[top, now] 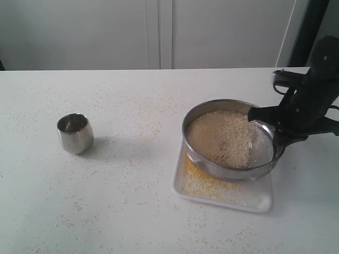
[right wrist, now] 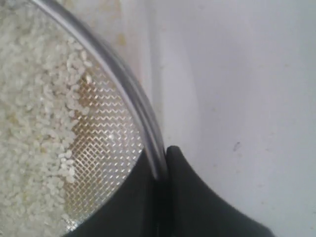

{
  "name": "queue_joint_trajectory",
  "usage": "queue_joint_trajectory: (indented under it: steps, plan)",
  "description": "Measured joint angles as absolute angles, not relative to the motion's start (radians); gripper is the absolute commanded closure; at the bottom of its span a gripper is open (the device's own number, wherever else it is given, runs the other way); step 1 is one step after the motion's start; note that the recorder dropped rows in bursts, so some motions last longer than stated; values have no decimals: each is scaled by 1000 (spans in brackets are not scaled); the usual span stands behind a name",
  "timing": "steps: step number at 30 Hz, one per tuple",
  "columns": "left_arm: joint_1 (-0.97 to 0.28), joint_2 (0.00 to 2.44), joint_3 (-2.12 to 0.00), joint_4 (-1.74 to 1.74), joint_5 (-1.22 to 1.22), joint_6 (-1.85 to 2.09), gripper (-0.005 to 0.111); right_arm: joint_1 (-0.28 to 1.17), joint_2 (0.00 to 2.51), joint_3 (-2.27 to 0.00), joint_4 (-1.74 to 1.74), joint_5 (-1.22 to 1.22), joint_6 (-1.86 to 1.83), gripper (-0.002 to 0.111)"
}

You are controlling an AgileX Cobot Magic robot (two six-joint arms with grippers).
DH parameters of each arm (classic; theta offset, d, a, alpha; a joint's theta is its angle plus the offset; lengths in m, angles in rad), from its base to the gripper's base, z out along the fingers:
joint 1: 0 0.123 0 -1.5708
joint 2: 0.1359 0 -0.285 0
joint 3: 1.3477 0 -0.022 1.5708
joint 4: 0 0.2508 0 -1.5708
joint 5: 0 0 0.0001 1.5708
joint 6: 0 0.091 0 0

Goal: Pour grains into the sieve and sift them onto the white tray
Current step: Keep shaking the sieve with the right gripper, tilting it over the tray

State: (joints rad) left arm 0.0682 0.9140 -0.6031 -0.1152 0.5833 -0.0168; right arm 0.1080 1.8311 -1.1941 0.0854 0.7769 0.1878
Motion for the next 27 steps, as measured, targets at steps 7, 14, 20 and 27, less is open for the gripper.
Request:
queue_joint_trajectory:
  steps: [7, 14, 20, 27]
  plan:
    - [68, 914, -603, -115, 583, -17, 107, 103, 1831, -1192, 91, 802, 212, 108]
    - [68, 914, -603, -115, 583, -17, 107, 129, 1831, -1192, 109, 841, 40, 108]
    - [68, 914, -603, -115, 583, -17, 107, 119, 1822, -1177, 113, 822, 40, 108]
    - [68, 914, -603, -115, 583, -17, 107, 124, 1820, -1147, 125, 757, 36, 108]
